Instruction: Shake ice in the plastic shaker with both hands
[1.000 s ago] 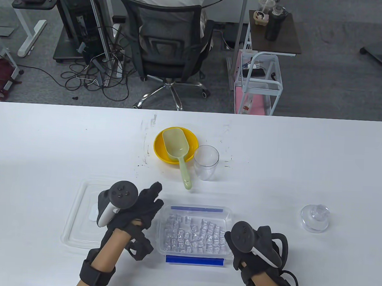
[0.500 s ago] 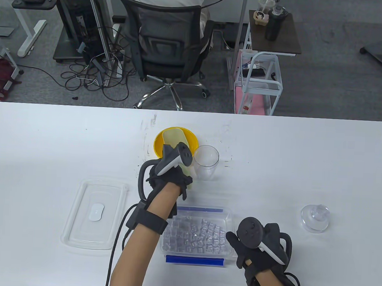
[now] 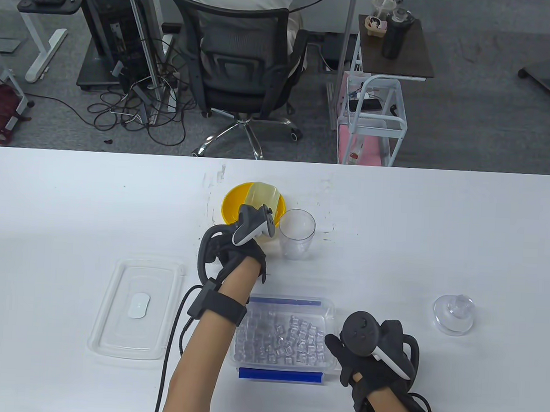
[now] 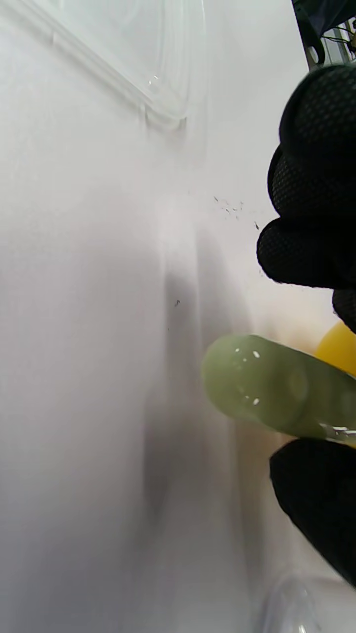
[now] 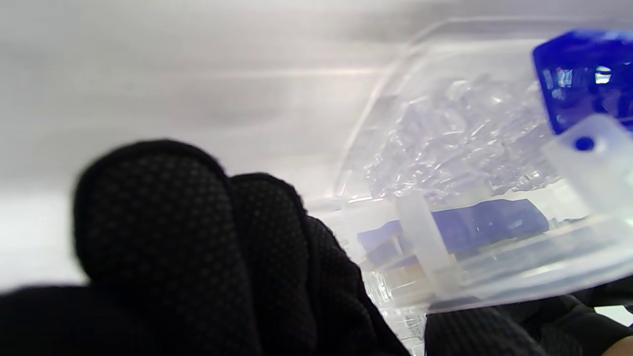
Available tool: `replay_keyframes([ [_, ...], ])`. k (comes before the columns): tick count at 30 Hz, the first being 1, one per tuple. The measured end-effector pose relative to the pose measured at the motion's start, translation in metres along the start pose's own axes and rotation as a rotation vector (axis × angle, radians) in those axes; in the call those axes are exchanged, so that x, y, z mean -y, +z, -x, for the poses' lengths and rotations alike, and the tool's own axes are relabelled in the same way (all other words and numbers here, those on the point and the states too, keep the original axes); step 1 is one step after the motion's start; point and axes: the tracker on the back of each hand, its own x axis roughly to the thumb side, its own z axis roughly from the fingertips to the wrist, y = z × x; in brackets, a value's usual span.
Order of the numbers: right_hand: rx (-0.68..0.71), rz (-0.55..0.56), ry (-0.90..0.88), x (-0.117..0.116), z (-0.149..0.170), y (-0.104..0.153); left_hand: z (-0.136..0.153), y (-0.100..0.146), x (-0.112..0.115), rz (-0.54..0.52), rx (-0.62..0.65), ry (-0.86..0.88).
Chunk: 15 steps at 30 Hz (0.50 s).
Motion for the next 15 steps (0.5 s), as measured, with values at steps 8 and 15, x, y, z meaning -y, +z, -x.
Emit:
replay_keyframes([
  [8,0.003,0.011,0.020,-0.001,-0.002,0.001,0.026,-0.004,-0.007,-0.104,0.030,0.105],
  [15,0.004,-0.005,-0.009,-0.002,-0.001,0.000,0.068,0.024,-0.035,-0.290,0.049,0.172],
])
